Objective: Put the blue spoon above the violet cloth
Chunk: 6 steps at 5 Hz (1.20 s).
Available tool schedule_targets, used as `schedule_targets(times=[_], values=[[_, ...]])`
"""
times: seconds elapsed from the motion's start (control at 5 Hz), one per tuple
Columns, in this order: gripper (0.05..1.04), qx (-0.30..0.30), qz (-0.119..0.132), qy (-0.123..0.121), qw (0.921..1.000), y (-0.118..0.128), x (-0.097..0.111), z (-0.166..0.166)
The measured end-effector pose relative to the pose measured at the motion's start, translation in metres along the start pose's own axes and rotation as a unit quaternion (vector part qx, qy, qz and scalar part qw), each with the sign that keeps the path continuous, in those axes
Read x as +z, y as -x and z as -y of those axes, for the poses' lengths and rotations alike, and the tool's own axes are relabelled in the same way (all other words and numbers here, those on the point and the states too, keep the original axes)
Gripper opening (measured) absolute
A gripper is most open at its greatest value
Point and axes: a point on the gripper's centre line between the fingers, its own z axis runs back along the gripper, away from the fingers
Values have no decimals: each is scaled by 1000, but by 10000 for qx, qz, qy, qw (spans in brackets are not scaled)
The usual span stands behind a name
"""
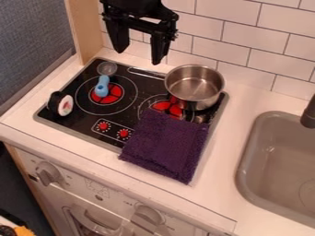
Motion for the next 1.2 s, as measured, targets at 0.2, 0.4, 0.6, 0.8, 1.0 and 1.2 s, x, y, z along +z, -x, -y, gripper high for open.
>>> schedule_targets(times=[0.2,0.4,0.6,0.8,1.0,1.2], values=[[1001,-9,-144,21,9999,2,-9,1],[1001,44,-133,7,9999,2,-9,-5],[1001,429,-150,-187,9988,5,-18,-41],[1001,887,-111,-322,9955,8,-32,-74],[1001,1067,-322,-330,9932,10,-59,-82],[1001,1156,-503,-289,9916,10,-81,-88]])
